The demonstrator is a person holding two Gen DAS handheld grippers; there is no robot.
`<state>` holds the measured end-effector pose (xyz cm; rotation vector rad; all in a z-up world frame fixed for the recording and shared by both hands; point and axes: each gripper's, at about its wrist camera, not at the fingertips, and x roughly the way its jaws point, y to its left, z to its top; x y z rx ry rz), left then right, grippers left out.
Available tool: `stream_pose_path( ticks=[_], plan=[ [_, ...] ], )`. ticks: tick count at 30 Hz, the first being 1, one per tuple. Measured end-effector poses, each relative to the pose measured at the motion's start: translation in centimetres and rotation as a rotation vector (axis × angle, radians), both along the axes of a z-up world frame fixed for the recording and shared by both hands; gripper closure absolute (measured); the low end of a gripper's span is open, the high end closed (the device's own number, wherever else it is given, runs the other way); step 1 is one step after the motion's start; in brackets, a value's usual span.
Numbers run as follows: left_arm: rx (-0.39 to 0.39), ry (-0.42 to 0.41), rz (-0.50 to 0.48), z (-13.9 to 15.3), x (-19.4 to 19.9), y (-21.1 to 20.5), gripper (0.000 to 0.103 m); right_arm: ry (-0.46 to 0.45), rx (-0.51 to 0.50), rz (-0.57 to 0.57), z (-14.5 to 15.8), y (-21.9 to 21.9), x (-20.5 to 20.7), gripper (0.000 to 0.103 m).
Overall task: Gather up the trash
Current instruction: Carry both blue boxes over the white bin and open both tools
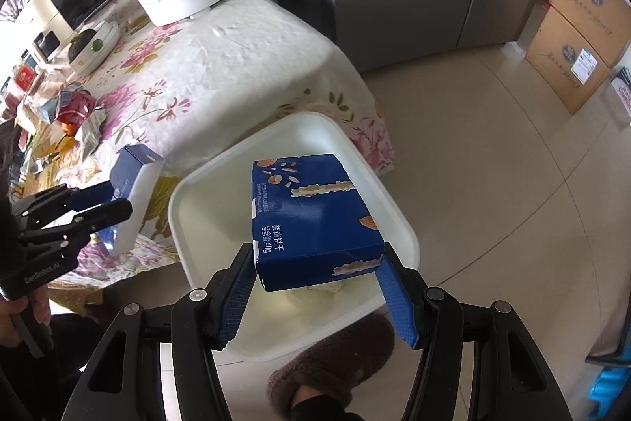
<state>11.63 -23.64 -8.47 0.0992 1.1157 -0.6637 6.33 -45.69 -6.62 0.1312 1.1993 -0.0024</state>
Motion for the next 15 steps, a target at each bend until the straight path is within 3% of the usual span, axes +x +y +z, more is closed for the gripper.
stream_pose_path(
  ticks=[15],
  plan=[
    [-0.042, -0.020, -0.061, -0.8, -0.1, -3.1, 0.060, 0.022, -0.008, -0.050, -0.8, -2.6, -1.3, 0.041]
  ],
)
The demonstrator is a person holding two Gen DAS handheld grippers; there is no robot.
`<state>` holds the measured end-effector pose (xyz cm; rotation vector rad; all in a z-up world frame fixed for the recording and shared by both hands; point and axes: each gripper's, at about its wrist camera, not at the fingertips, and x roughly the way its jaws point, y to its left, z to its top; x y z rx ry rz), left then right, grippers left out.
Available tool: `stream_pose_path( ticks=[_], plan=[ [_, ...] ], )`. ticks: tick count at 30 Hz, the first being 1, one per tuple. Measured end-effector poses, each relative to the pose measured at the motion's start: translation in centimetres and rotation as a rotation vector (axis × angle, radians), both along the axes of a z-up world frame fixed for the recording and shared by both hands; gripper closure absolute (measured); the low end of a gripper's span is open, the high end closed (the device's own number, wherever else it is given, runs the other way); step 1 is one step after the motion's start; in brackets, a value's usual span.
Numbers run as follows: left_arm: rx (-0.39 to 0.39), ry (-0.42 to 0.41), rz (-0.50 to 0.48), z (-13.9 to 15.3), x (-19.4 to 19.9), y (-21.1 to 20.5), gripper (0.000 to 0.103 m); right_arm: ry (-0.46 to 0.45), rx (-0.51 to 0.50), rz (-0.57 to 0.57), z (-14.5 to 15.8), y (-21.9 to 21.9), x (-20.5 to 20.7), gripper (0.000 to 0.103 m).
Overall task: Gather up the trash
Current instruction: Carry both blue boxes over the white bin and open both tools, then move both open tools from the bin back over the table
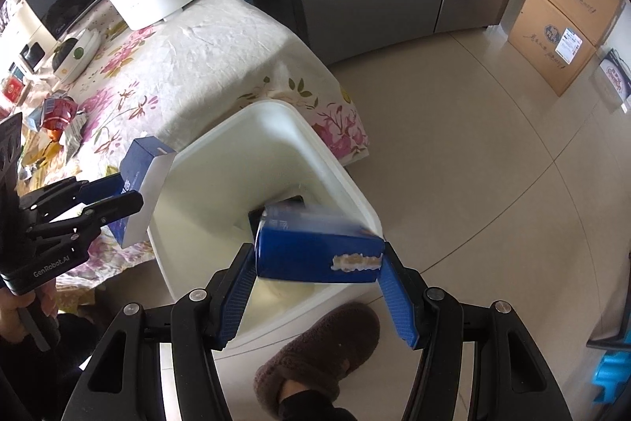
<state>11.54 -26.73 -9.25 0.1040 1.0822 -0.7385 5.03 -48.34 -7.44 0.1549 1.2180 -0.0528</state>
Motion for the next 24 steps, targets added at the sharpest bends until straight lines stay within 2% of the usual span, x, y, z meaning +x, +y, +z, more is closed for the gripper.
stream_pose_path(
  ticks=[4, 10, 17, 24],
  plan=[
    [-0.005, -0.013, 0.015, 0.2, 0.2, 0.4, 0.031, 0.006, -0.002, -0.003, -0.1, -0.3, -0.2, 0.045],
    [-0.004, -0.026, 0.067, 1.2, 0.6, 2.2, 0.026, 0.015, -0.006, 0.001, -0.3, 0.1, 0.1, 0.046],
    [0.002, -0.015, 0.138, 2.0, 1.4, 5.3, 0.024, 0.007, -0.011, 0.028, 0.1, 1.5, 0.7, 0.046],
    [0.028, -0.027, 0.193, 3.0, 1.1, 8.1, 0.016, -0.004, -0.014, 0.045, 0.8, 3.4, 1.6, 0.046]
  ],
)
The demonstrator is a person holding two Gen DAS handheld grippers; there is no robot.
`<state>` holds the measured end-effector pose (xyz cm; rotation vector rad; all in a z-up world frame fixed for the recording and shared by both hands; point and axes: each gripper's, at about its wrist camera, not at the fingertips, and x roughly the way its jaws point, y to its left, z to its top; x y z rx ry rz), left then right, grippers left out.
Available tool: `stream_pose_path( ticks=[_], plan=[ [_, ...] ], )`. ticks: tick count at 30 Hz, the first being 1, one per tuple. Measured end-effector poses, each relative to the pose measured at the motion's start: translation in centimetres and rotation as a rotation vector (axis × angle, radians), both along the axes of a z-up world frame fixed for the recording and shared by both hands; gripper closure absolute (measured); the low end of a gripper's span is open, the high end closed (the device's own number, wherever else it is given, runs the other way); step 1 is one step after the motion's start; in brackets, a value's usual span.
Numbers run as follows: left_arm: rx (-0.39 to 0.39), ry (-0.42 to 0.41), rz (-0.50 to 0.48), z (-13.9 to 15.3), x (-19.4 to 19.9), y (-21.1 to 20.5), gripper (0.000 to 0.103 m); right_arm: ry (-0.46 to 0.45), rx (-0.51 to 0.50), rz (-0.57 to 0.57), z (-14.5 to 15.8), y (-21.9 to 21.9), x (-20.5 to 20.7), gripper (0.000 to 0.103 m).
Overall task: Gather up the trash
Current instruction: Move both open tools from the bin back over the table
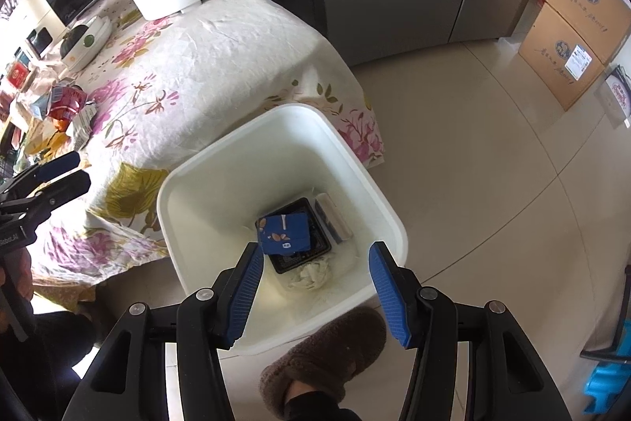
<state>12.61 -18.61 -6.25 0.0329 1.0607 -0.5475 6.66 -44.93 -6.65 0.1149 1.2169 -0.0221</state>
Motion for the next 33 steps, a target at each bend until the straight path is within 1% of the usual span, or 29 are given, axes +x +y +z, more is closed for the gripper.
stream_pose_path(
  ticks=[3, 4, 5, 7, 11, 18, 26, 27, 33],
  plan=[
    [0.020, -0.005, 0.030, 0.4, -0.2, 1.6, 0.011, -0.007, 0.012, 0.004, 0.5, 0.9, 0.6, 0.045],
    [0.026, -0.006, 0.039, 0.5, -0.2, 2.3, 0.009, -0.009, 0.015, 0.005, 0.7, 1.4, 0.9, 0.042],
    [0.031, -0.006, 0.051, 0.6, -0.3, 2.9, 0.008, -0.013, 0.015, 0.007, 0.9, 1.8, 1.1, 0.038],
    [0.040, -0.005, 0.075, 0.9, -0.4, 4.5, 0.007, -0.022, 0.011, 0.014, 1.3, 2.9, 1.7, 0.033],
    [0.050, -0.001, 0.133, 1.4, -0.6, 7.7, 0.006, -0.035, 0.019, 0.037, 1.9, 5.3, 2.9, 0.029],
    [0.048, -0.006, 0.233, 2.4, -1.1, 13.5, 0.005, -0.053, 0.030, 0.095, 2.8, 10.3, 4.7, 0.026],
    [0.049, 0.000, 0.356, 3.0, -1.7, 20.1, 0.004, -0.082, 0.020, 0.176, 3.7, 17.2, 6.6, 0.023],
    [0.052, -0.001, 0.368, 3.0, -1.7, 20.9, 0.001, -0.082, 0.022, 0.184, 3.7, 18.0, 6.9, 0.023],
    [0.112, 0.002, 0.435, 2.4, -1.8, 24.8, 0.001, -0.073, 0.021, 0.239, 3.4, 22.4, 8.3, 0.022]
  ],
)
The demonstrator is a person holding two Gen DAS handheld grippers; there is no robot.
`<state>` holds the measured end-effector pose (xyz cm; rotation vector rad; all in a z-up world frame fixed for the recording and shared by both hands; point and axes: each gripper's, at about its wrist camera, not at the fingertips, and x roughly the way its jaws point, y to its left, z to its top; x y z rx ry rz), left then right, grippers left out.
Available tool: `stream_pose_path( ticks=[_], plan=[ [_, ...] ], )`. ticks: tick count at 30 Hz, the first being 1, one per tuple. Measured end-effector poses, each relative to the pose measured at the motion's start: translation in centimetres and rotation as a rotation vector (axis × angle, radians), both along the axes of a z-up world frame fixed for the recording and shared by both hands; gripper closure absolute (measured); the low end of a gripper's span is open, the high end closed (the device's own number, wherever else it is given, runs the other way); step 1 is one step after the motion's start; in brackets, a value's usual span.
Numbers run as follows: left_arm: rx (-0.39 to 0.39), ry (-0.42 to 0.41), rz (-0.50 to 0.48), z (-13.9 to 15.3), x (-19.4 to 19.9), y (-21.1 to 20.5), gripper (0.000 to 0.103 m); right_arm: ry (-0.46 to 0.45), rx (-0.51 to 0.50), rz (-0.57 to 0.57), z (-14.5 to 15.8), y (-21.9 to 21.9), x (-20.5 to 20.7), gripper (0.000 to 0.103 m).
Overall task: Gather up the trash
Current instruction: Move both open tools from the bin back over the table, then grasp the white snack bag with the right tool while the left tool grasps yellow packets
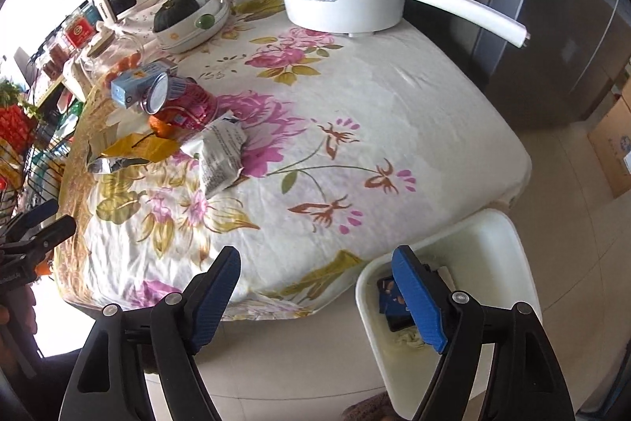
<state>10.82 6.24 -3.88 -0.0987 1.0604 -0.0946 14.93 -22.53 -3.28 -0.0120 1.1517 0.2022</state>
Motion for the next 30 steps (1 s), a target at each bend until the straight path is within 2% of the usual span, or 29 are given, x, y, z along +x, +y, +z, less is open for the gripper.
stream_pose_path(
  ticks=[6, 10, 13, 21, 25, 27, 30],
  plan=[
    [0.016, 0.060, 0.066, -1.3, 0.3, 3.2, 0.001, 0.016, -0.021, 0.048, -1.2, 3.8, 2.0, 0.020],
    [0.012, 0.085, 0.094, -1.8, 0.2, 4.4, 0.001, 0.032, -0.050, 0.096, -3.0, 6.5, 4.0, 0.020],
    [0.015, 0.093, 0.103, -2.0, 0.4, 5.0, 0.001, 0.053, -0.031, 0.133, -4.8, 8.2, 5.9, 0.020],
    [0.051, 0.106, 0.106, -2.4, 1.6, 5.5, 0.001, 0.056, -0.001, 0.105, -8.3, 11.9, 9.4, 0.020],
    [0.053, 0.111, 0.107, -2.8, 2.3, 5.7, 0.001, 0.013, -0.089, 0.132, -9.0, 14.0, 9.6, 0.019],
    [0.060, 0.114, 0.101, -3.0, 2.7, 5.6, 0.001, -0.010, -0.125, 0.136, -9.1, 14.5, 9.6, 0.023],
    [0.066, 0.112, 0.095, -3.4, 3.2, 5.3, 0.001, -0.033, -0.163, 0.145, -9.0, 14.6, 9.5, 0.041]
  ],
)
